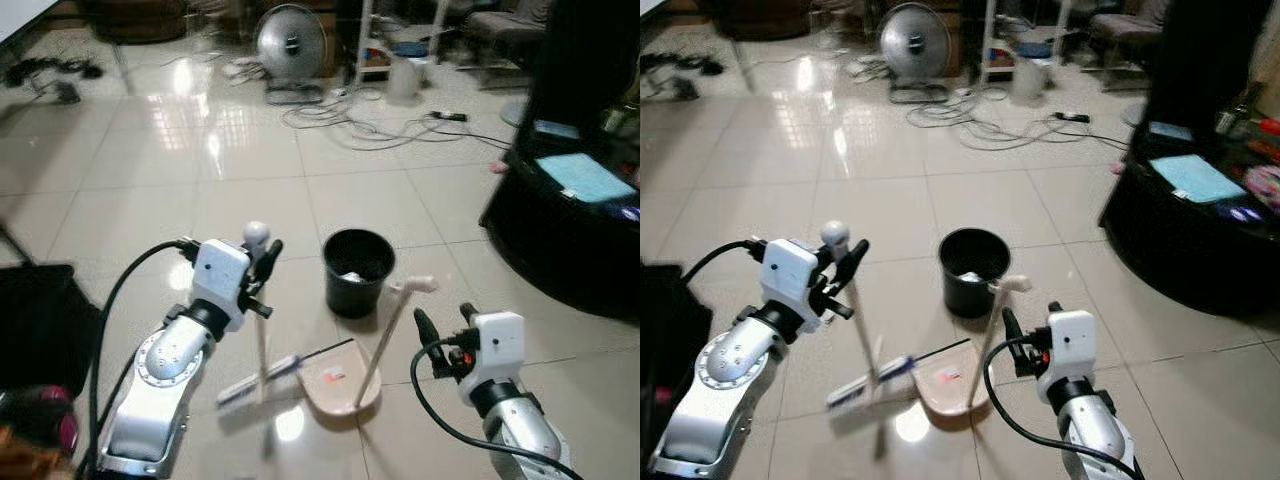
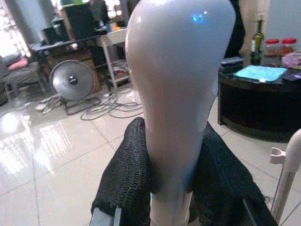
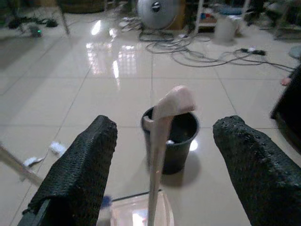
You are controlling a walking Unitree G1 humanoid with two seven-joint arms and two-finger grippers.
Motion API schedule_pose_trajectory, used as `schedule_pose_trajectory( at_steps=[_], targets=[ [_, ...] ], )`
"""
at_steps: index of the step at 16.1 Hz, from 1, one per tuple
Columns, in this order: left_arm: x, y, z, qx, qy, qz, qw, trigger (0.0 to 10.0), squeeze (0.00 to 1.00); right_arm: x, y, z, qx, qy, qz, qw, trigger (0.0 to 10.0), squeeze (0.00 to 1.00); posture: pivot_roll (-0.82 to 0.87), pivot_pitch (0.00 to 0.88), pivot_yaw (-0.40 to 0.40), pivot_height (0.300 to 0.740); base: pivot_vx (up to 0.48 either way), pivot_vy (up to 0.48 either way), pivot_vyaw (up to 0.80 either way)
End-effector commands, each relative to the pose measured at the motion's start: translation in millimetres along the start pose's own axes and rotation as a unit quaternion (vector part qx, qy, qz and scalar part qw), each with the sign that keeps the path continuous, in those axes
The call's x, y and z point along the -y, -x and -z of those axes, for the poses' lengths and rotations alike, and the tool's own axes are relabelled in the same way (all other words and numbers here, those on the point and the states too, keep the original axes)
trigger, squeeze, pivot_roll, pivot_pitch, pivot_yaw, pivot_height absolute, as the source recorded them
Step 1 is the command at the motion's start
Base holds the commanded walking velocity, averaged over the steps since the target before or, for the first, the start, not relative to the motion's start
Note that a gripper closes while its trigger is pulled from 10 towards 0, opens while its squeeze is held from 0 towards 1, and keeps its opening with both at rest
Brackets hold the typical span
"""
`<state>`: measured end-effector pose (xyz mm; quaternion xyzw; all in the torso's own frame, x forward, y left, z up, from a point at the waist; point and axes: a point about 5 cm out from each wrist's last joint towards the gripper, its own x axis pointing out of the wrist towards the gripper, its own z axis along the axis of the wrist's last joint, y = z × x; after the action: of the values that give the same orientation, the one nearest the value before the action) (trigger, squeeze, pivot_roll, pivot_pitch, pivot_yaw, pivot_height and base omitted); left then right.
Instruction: Sweep floor
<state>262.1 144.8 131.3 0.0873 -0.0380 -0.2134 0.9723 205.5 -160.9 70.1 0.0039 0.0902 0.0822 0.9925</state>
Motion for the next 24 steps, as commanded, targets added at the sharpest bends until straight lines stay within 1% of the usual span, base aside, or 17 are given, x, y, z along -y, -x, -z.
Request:
schedule_pose_trajectory(
  at_steps=[1,2,4,7,9,10,12,15,16,17,18,20,22,23,24],
  targets=[
    [-0.2,-2.3,-9.4,0.022,-0.006,0.008,1.0,10.0,0.0,-0.2,0.6,-0.6,0.004,0.003,-0.002,1.0,10.0,0.0,0.03,0.05,-0.009,0.74,0.285,0.0,0.8],
    [0.1,-2.4,-9.3,0.022,-0.005,0.009,1.0,10.0,0.0,-0.3,1.0,0.3,0.003,0.002,0.0,1.0,10.0,0.0,0.03,0.052,-0.008,0.74,0.311,0.0,0.8],
    [-0.3,-2.1,-9.6,0.023,-0.004,0.011,1.0,10.0,0.0,-0.9,2.6,2.7,0.001,-0.013,0.012,1.0,10.0,0.0,0.04,0.049,-0.006,0.74,0.343,0.0,0.0],
    [-0.9,0.1,-9.8,0.024,-0.002,0.012,1.0,10.0,0.0,-1.0,6.6,6.8,-0.007,-0.015,0.019,1.0,10.0,0.0,0.04,0.052,-0.006,0.74,0.342,0.0,0.0],
    [1.5,2.2,-9.5,0.028,0.006,0.022,0.999,10.0,0.0,-1.8,11.6,11.7,-0.014,-0.012,0.021,1.0,10.0,0.0,0.03,0.052,-0.003,0.74,0.0,0.0,0.0],
    [1.5,2.9,-8.4,0.024,0.002,0.023,0.999,10.0,0.0,-0.6,16.7,16.8,-0.021,-0.012,0.031,0.999,10.0,0.0,0.03,0.051,-0.001,0.74,0.0,0.0,0.0],
    [1.3,2.9,-7.6,0.021,0.002,0.024,0.999,10.0,0.0,2.8,21.5,23.9,-0.034,-0.005,0.046,0.998,10.0,0.0,0.03,0.051,0.002,0.74,0.0,0.0,0.0],
    [0.8,1.9,-7.7,0.022,0.003,0.028,0.999,10.0,0.0,7.3,25.2,31.3,-0.049,-0.037,0.082,0.995,10.0,0.0,0.03,0.055,0.005,0.74,0.0,0.0,0.0],
    [0.8,1.9,-7.7,0.022,0.003,0.028,0.999,10.0,0.0,7.3,25.2,31.3,-0.049,-0.037,0.082,0.995,10.0,0.0,0.03,0.055,0.005,0.74,0.0,0.0,0.0],
    [0.7,1.5,-8.7,0.022,-0.003,0.031,0.999,10.0,0.0,11.9,27.4,36.4,-0.06,-0.043,0.089,0.993,10.0,0.0,0.03,0.051,0.003,0.74,0.0,0.0,0.0],
    [0.6,1.2,-9.2,0.022,-0.005,0.031,0.999,10.0,0.0,12.8,28.1,38.8,-0.066,-0.043,0.089,0.993,10.0,0.0,0.03,0.053,0.002,0.74,0.0,0.0,0.0],
    [0.0,0.5,-9.9,0.024,-0.005,0.03,0.999,10.0,0.0,14.3,29.4,41.1,-0.066,-0.032,0.091,0.993,10.0,0.0,0.03,0.055,-0.001,0.74,0.0,0.0,0.0],
    [0.0,-0.3,-10.2,0.026,-0.004,0.029,0.999,10.0,0.0,20.5,31.1,45.6,-0.072,-0.025,0.116,0.99,10.0,0.0,0.03,0.056,-0.002,0.74,0.0,0.0,0.0],
    [-0.6,-0.8,-10.1,0.027,-0.005,0.03,0.999,10.0,0.0,30.4,30.4,50.3,-0.08,-0.024,0.149,0.985,10.0,0.0,0.03,0.057,-0.002,0.74,0.0,0.0,0.0],
    [-0.5,-1.1,-10.3,0.027,-0.005,0.029,0.999,10.0,0.0,33.9,28.3,51.2,-0.08,-0.025,0.151,0.985,10.0,0.0,0.03,0.059,-0.002,0.74,0.0,0.0,0.0]
  ],
)
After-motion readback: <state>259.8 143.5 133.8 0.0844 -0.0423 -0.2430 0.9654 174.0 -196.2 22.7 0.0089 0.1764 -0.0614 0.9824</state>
